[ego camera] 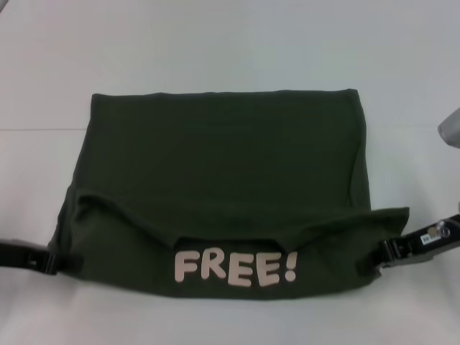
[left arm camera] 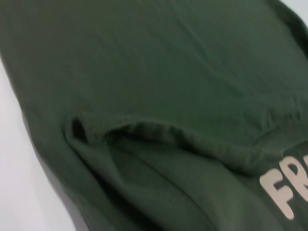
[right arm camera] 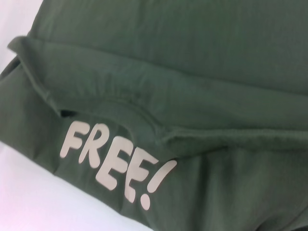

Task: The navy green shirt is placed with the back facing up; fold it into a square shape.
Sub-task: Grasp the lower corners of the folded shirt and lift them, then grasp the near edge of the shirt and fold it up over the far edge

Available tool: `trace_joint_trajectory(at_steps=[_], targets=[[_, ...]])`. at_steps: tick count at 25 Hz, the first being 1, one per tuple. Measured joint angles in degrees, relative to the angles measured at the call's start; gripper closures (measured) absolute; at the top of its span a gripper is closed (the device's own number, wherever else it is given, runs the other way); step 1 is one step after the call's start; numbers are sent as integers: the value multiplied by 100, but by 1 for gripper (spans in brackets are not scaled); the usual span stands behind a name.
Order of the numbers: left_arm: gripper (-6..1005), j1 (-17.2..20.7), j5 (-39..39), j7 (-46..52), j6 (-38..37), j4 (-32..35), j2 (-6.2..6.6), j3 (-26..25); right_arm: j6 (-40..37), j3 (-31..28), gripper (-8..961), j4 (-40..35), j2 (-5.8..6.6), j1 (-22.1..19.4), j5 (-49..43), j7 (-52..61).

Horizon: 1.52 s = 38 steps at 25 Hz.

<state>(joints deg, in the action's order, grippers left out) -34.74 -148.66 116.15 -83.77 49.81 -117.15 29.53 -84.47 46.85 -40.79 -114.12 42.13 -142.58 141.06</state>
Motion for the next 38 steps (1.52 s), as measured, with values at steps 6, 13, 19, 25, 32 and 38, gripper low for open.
trace_joint_trajectory(at_steps=[6, 13, 19, 25, 32, 38], targets=[[907, -31, -537, 314, -1130, 228, 118, -143, -679, 33, 918, -3, 71, -48, -21, -213], [903, -24, -857, 299, -2521, 386, 321, -625, -1543, 48, 920, -9, 146, -116, -77, -547], [900, -14, -1101, 202, -3199, 405, 334, -634, -1831, 148, 920, 28, 103, -141, -310, -796], [897, -39, -1418, 177, -3448, 398, 339, -511, -2181, 331, 920, 77, 41, -153, -395, -1144], [893, 65, -1481, 208, -3498, 392, 226, 16, -2247, 648, 920, 80, -10, -189, -403, -1200], [890, 71, -1480, 171, -3508, 387, 232, 8, -2267, 533, 920, 80, -13, -203, -361, -1253]])
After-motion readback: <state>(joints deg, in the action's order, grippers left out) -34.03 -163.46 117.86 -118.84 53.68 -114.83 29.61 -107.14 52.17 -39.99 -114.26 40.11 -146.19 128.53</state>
